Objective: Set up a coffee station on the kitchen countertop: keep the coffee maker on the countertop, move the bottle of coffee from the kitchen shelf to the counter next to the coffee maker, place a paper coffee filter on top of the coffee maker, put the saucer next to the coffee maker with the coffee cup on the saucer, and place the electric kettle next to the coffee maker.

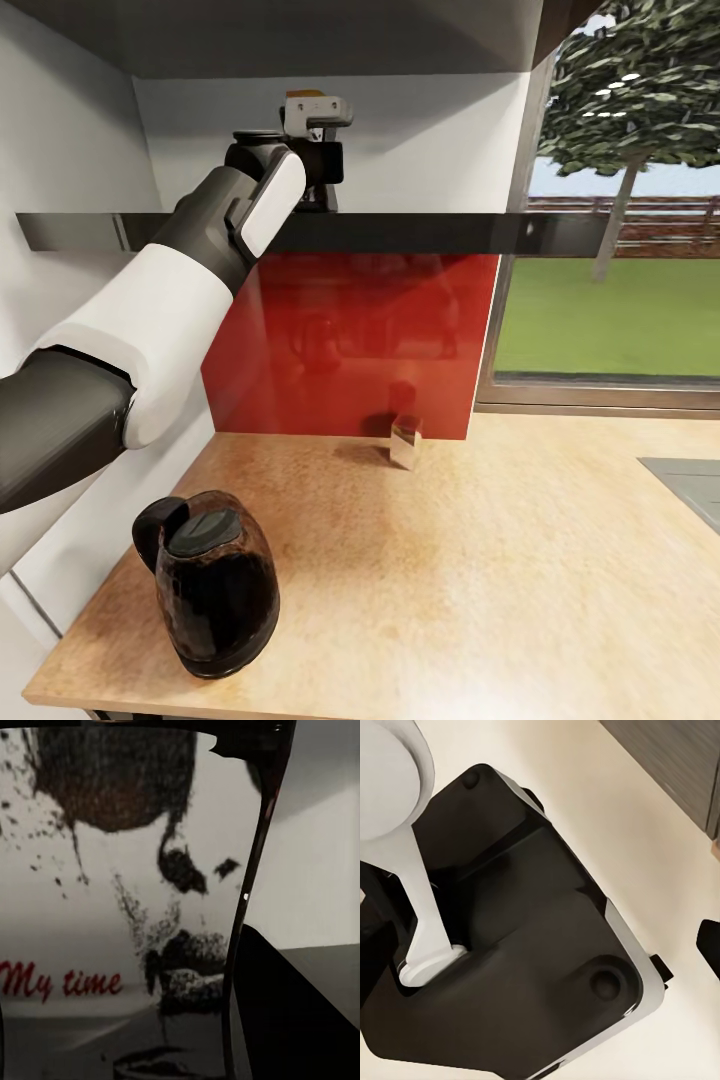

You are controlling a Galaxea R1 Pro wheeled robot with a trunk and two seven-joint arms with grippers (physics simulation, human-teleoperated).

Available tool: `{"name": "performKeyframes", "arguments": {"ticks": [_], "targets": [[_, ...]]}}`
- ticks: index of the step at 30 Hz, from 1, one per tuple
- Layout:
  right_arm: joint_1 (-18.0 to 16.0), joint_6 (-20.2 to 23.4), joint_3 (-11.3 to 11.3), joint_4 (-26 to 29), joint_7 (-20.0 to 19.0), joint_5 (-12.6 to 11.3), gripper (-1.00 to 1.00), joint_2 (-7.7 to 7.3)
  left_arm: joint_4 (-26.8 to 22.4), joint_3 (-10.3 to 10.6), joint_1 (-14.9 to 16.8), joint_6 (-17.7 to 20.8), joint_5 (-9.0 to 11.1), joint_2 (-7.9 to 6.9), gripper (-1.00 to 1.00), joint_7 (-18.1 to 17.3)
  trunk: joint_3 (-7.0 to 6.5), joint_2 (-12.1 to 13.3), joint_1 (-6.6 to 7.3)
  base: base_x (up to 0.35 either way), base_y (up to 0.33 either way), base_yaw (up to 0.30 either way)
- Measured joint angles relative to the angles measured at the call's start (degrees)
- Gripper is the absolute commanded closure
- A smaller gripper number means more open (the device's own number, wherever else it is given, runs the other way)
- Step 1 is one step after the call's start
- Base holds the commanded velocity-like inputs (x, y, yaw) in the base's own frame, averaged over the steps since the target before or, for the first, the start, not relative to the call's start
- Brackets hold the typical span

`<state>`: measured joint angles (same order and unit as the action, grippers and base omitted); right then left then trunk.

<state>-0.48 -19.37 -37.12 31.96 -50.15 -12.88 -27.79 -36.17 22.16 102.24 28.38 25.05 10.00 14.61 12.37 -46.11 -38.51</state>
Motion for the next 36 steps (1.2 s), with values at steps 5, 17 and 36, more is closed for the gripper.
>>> {"name": "performKeyframes", "arguments": {"ticks": [5,17,36], "targets": [[0.0,0.0,0.0,0.0,0.0,0.0,-1.0,-0.04,0.0,0.0,0.0,0.0,0.0,0.0,1.0,0.0,0.0,0.0,0.0,0.0,0.0,0.0],[0.0,0.0,0.0,0.0,-0.1,-0.1,-1.0,-0.08,-0.1,0.1,0.0,0.0,0.0,0.0,1.0,0.0,-2.16,4.8,2.63,0.0,0.0,0.0],[0.0,0.0,0.2,0.0,-0.1,-0.2,-1.0,-0.17,-0.5,0.1,0.0,0.0,0.0,0.0,1.0,0.0,-2.16,4.8,2.6,-0.192,0.0,0.0]]}}
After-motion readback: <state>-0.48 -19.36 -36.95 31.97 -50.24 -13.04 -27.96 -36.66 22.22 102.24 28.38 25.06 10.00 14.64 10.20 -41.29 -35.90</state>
